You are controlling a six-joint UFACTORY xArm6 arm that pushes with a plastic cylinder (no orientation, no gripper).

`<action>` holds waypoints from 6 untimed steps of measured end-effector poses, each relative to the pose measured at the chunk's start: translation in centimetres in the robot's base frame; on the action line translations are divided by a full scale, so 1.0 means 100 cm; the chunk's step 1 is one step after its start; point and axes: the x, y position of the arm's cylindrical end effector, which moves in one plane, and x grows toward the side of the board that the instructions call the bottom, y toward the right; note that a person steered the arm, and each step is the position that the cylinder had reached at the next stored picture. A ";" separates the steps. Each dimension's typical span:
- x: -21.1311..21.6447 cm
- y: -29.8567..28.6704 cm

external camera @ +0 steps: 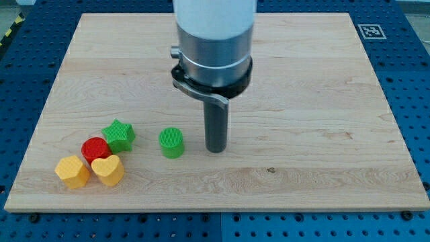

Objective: Push the green circle into the green star

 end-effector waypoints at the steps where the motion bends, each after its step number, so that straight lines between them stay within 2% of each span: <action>1: 0.000 -0.027; 3: 0.000 -0.107; 4: 0.000 -0.101; 6: -0.059 0.069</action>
